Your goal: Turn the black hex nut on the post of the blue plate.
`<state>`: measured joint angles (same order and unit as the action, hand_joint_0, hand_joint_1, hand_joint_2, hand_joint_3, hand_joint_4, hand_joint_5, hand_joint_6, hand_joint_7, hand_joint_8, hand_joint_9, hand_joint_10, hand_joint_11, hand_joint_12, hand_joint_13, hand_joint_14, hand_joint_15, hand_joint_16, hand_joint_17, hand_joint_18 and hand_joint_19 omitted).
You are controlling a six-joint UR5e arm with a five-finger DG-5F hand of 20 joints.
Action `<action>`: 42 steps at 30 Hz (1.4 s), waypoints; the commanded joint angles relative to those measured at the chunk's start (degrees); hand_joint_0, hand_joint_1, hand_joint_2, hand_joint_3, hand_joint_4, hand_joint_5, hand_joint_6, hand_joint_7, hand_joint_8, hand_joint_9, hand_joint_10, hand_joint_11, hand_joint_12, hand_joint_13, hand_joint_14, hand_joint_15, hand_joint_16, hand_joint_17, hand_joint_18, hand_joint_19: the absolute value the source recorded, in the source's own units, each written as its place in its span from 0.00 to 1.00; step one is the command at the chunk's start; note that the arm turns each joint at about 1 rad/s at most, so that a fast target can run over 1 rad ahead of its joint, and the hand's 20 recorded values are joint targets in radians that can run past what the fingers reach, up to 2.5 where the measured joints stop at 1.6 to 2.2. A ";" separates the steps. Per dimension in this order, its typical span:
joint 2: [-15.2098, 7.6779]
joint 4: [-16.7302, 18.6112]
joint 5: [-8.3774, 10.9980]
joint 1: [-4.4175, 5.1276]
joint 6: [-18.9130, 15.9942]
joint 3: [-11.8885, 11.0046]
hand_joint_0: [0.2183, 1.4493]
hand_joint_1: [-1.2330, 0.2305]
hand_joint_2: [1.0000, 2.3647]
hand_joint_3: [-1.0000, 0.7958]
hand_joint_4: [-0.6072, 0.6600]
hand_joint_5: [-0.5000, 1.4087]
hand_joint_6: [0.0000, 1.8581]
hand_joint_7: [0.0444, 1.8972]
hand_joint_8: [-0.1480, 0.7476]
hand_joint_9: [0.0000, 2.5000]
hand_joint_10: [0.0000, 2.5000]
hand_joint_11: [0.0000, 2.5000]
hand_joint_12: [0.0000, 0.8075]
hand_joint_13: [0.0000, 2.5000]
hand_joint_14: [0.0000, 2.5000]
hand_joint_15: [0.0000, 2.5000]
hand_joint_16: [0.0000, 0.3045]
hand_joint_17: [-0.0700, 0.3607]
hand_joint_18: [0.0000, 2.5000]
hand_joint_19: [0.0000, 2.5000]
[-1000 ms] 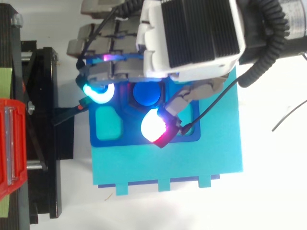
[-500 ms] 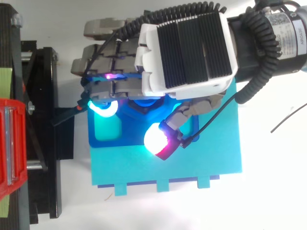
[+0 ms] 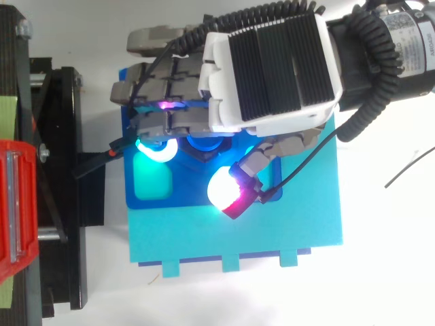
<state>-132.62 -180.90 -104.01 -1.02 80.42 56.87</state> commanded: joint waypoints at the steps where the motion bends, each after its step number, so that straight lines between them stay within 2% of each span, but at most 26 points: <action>1: 0.00 0.02 -0.05 -0.12 0.09 0.00 0.23 0.34 0.00 0.28 0.62 0.15 0.27 0.53 0.41 0.11 0.00 0.02 0.43 0.11 0.00 0.02 0.17 0.44 0.03 0.04; 25: 0.00 -0.24 0.04 -0.74 1.23 0.00 0.28 0.27 0.00 0.28 0.59 0.15 0.27 0.54 0.38 0.12 0.00 0.01 0.39 0.13 0.00 0.02 0.16 0.41 0.06 0.02; 42: 0.00 -0.24 -0.05 -0.91 1.59 0.09 0.24 0.28 0.00 0.28 0.60 0.15 0.27 0.54 0.39 0.12 0.00 0.02 0.40 0.13 0.00 0.02 0.16 0.42 0.06 0.03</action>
<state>-132.62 -181.14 -104.02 -1.92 81.91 56.93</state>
